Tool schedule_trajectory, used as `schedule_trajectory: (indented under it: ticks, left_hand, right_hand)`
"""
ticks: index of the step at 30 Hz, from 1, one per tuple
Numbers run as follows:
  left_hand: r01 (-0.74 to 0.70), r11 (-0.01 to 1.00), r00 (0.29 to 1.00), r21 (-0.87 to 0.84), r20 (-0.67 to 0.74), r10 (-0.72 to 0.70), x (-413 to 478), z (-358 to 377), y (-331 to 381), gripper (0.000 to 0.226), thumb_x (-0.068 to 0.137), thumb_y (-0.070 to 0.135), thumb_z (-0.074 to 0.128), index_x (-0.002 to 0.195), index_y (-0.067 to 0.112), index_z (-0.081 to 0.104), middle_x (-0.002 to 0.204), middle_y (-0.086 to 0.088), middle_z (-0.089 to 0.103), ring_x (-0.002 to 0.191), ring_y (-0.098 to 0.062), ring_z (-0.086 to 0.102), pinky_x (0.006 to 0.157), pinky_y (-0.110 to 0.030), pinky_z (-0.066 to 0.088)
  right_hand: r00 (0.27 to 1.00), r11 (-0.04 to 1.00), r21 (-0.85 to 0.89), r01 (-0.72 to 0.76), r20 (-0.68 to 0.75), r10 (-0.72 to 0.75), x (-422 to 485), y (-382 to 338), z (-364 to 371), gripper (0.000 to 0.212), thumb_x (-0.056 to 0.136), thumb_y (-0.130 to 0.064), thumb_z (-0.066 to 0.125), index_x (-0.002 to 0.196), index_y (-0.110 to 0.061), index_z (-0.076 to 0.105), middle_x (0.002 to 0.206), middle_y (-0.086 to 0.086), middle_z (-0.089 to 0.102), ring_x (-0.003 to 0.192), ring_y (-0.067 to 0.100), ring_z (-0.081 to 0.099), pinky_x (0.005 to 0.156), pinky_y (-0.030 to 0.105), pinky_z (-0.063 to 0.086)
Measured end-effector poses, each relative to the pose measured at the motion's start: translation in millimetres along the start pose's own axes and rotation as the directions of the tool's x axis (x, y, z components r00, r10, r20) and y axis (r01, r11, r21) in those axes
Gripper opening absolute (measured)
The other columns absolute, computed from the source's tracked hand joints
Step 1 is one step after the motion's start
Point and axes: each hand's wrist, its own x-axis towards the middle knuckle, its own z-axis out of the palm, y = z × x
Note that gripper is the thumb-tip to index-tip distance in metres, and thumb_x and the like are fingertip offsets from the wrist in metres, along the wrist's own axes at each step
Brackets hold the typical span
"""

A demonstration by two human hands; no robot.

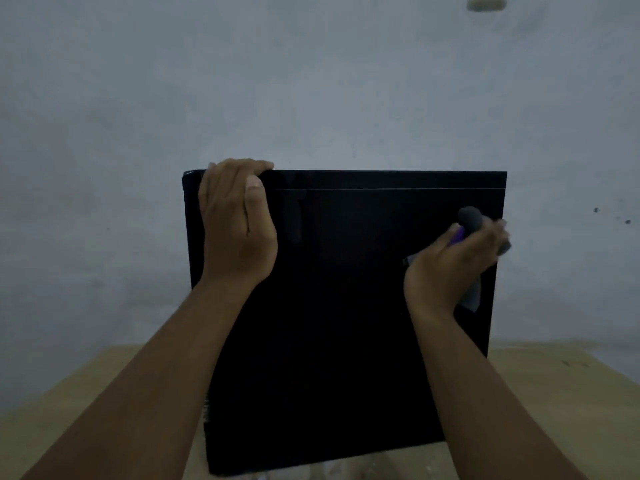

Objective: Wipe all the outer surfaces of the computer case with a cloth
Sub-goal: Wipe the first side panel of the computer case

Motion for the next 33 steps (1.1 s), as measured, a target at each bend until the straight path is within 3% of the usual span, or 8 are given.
schedule_trajectory:
  ticks: [5,8,14,20,22,25,30,33]
  left_hand:
    - [0.02,0.999,1.0,-0.029,-0.011,-0.02,0,0,4,0.049,0.098,0.021,0.021,0.11,0.009,0.067,0.109,0.009,0.058,0.109,-0.004,0.048,0.12,-0.04,0.022]
    - [0.013,1.0,1.0,-0.01,-0.014,-0.013,2,-3,4,0.048,0.098,0.022,0.022,0.108,0.009,0.067,0.109,0.002,0.064,0.11,-0.015,0.054,0.118,-0.041,0.026]
    - [-0.005,0.999,0.998,-0.035,0.059,0.007,7,-14,5,0.05,0.097,0.025,0.022,0.106,0.008,0.068,0.108,-0.004,0.069,0.106,-0.022,0.06,0.109,-0.052,0.037]
    - [-0.009,1.0,0.994,-0.01,0.11,0.01,7,-19,7,0.053,0.096,0.027,0.019,0.111,0.01,0.067,0.114,0.001,0.066,0.111,-0.016,0.056,0.109,-0.05,0.037]
    - [-0.002,1.0,0.995,-0.005,0.102,0.002,8,-19,7,0.053,0.097,0.027,0.019,0.111,0.011,0.067,0.113,0.003,0.065,0.112,-0.015,0.055,0.111,-0.049,0.035]
    - [0.012,1.0,0.995,-0.007,0.098,-0.011,7,-19,8,0.052,0.097,0.027,0.02,0.111,0.012,0.067,0.11,0.013,0.057,0.112,-0.012,0.053,0.112,-0.048,0.034]
    - [0.028,1.0,0.995,0.007,0.098,-0.029,5,-16,10,0.053,0.096,0.029,0.019,0.112,0.011,0.067,0.11,0.013,0.056,0.112,-0.01,0.051,0.117,-0.044,0.028]
    - [0.021,0.999,0.996,0.042,0.087,-0.025,6,-13,10,0.052,0.097,0.029,0.02,0.11,0.01,0.067,0.11,0.002,0.064,0.111,-0.017,0.054,0.116,-0.044,0.028]
  right_hand:
    - [0.958,0.966,-0.007,0.26,0.127,-0.257,-19,-47,35,0.046,0.102,-0.018,0.038,0.143,0.004,0.034,0.159,0.026,0.019,0.149,0.038,0.013,0.122,0.048,0.004]
    - [0.858,0.878,-0.022,0.479,0.225,-0.462,-50,-75,55,0.048,0.1,-0.019,0.042,0.143,0.0,0.031,0.158,0.026,0.022,0.149,0.038,0.017,0.121,0.054,0.012]
    - [0.437,0.585,0.185,0.79,0.499,-0.748,-117,-82,55,0.069,0.1,-0.029,0.051,0.153,-0.003,0.015,0.162,0.017,0.015,0.152,0.026,0.005,0.124,0.048,0.008]
    - [-0.047,0.249,0.371,0.895,0.632,-0.774,-86,-34,19,0.057,0.099,-0.017,0.053,0.15,-0.006,0.032,0.16,0.011,0.025,0.152,0.023,0.011,0.124,0.042,0.007]
    - [-0.109,0.201,0.369,0.907,0.668,-0.736,-62,-18,2,0.052,0.1,-0.019,0.051,0.149,-0.008,0.036,0.162,0.01,0.019,0.152,0.022,0.01,0.124,0.04,0.006]
    - [0.031,0.317,0.286,0.904,0.696,-0.717,-25,-8,-18,0.048,0.098,-0.019,0.043,0.145,-0.011,0.041,0.162,0.01,0.019,0.152,0.019,0.012,0.124,0.038,0.007]
    - [0.595,0.747,0.108,0.656,0.535,-0.6,2,-39,0,0.044,0.098,-0.011,0.04,0.142,-0.007,0.042,0.162,0.01,0.02,0.152,0.018,0.008,0.124,0.042,0.006]
    - [0.713,0.799,0.075,0.597,0.407,-0.571,-6,-70,25,0.044,0.098,-0.01,0.045,0.141,-0.012,0.035,0.158,0.015,0.029,0.15,0.017,0.011,0.124,0.041,0.005]
